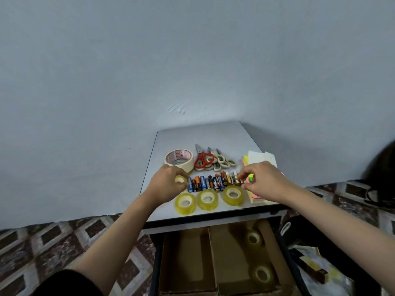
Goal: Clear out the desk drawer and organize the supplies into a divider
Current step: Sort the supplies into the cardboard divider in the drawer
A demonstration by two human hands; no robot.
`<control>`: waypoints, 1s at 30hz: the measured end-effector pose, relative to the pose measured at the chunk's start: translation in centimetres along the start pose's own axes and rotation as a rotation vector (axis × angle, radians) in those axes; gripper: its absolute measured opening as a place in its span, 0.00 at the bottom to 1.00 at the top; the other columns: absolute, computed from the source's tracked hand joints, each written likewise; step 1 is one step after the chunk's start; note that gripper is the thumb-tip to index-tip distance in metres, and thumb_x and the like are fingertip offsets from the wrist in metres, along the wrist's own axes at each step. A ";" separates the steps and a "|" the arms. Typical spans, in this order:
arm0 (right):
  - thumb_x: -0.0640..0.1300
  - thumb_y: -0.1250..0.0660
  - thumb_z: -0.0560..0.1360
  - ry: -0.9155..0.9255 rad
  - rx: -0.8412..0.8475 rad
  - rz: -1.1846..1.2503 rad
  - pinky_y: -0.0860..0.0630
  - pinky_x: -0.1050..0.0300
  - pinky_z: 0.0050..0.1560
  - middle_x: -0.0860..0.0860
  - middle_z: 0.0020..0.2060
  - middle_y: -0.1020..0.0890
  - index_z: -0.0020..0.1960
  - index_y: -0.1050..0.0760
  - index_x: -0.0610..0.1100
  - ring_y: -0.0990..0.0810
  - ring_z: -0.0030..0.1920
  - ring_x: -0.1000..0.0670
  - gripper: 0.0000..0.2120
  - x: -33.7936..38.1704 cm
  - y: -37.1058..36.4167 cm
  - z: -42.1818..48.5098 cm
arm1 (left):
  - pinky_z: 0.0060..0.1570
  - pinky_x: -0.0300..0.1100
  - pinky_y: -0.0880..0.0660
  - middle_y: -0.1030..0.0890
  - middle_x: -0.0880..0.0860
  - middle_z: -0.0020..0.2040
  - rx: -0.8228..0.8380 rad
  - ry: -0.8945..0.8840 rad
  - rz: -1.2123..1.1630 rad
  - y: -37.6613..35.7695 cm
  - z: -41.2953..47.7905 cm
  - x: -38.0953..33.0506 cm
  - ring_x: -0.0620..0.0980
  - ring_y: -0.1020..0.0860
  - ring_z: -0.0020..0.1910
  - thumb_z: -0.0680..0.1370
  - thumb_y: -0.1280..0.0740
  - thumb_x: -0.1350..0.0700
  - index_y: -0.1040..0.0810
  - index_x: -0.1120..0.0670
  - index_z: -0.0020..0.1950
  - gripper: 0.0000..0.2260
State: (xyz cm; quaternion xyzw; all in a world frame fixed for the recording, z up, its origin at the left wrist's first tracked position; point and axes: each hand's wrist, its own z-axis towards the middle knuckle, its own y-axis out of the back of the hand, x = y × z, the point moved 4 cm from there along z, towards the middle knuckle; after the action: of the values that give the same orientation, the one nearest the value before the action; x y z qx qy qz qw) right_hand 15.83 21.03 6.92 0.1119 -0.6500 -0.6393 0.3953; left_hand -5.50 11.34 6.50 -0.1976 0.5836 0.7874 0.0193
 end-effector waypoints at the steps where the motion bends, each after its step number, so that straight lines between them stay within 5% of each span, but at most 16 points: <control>1: 0.45 0.30 0.73 0.004 0.016 -0.025 0.32 0.61 0.47 0.52 0.53 0.18 0.57 0.21 0.49 0.23 0.50 0.51 0.12 0.2 -0.1 0.5 | 0.51 0.36 0.34 0.21 0.53 0.58 0.041 -0.005 0.030 -0.3 0.5 -0.2 0.50 0.29 0.60 0.74 0.31 0.56 0.19 0.53 0.56 0.12; 11: 0.47 0.29 0.71 0.092 0.139 -0.147 0.28 0.53 0.57 0.49 0.62 0.23 0.67 0.28 0.51 0.26 0.62 0.47 0.24 2.2 -2.9 5.5 | 0.58 0.43 0.31 0.24 0.52 0.63 0.221 -0.087 0.120 -3.9 3.9 -0.6 0.50 0.33 0.64 0.71 0.28 0.50 0.28 0.51 0.67 0.25; 18: 0.43 0.31 0.71 0.137 0.220 -0.178 0.30 0.57 0.54 0.48 0.65 0.26 0.71 0.34 0.51 0.28 0.63 0.47 0.30 3.2 -4.1 7.0 | 0.58 0.45 0.26 0.23 0.52 0.61 0.261 -0.112 0.087 -4.8 4.8 -0.6 0.50 0.27 0.60 0.70 0.26 0.54 0.27 0.53 0.66 0.25; 21: 0.41 0.30 0.71 0.125 0.239 -0.170 0.30 0.55 0.59 0.48 0.67 0.28 0.72 0.35 0.51 0.29 0.65 0.46 0.31 3.1 -4.5 7.4 | 0.58 0.45 0.26 0.22 0.54 0.60 0.270 -0.107 0.070 -5.0 4.8 -0.5 0.50 0.25 0.59 0.70 0.26 0.55 0.27 0.54 0.65 0.25; 30: 0.40 0.31 0.71 0.133 0.206 -0.146 0.31 0.58 0.55 0.49 0.65 0.27 0.70 0.32 0.51 0.28 0.63 0.48 0.28 3.1 -4.7 7.5 | 0.56 0.42 0.25 0.22 0.52 0.59 0.217 -0.085 0.013 -5.0 4.6 0.2 0.48 0.25 0.58 0.70 0.26 0.54 0.29 0.53 0.66 0.26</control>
State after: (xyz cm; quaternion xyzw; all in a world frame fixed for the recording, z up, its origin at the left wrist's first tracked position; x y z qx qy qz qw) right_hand 7.16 23.80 4.68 0.2411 -0.6745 -0.5876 0.3764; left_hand -5.66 17.14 2.98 -0.1568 0.6655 0.7272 0.0604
